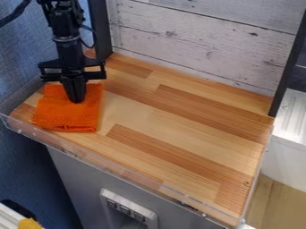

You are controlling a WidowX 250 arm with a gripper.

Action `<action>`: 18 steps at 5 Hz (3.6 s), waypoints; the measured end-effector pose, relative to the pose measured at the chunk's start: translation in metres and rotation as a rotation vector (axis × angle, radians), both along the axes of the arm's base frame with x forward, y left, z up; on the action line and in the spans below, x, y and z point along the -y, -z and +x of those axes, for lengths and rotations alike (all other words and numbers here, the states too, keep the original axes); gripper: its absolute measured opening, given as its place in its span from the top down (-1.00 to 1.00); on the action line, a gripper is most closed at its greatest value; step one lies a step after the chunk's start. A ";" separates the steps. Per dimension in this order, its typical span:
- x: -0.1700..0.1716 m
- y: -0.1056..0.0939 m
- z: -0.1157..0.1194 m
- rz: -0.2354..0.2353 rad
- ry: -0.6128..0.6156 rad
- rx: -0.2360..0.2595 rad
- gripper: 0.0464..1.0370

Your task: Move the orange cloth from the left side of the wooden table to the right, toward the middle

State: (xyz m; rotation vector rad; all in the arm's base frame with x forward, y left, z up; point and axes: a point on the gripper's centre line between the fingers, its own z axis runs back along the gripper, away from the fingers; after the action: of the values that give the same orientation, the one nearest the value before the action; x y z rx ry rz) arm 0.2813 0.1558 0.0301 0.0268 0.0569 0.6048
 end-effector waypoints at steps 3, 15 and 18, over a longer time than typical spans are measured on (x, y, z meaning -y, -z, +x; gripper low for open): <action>-0.003 0.017 0.008 -0.065 0.018 0.031 0.98; 0.152 -0.033 0.042 -0.039 0.641 0.011 -0.92; 0.193 -0.068 -0.003 -0.005 0.624 0.097 -0.92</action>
State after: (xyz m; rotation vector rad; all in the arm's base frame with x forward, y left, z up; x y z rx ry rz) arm 0.2780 -0.0371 0.0980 0.0092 -0.0446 -0.0181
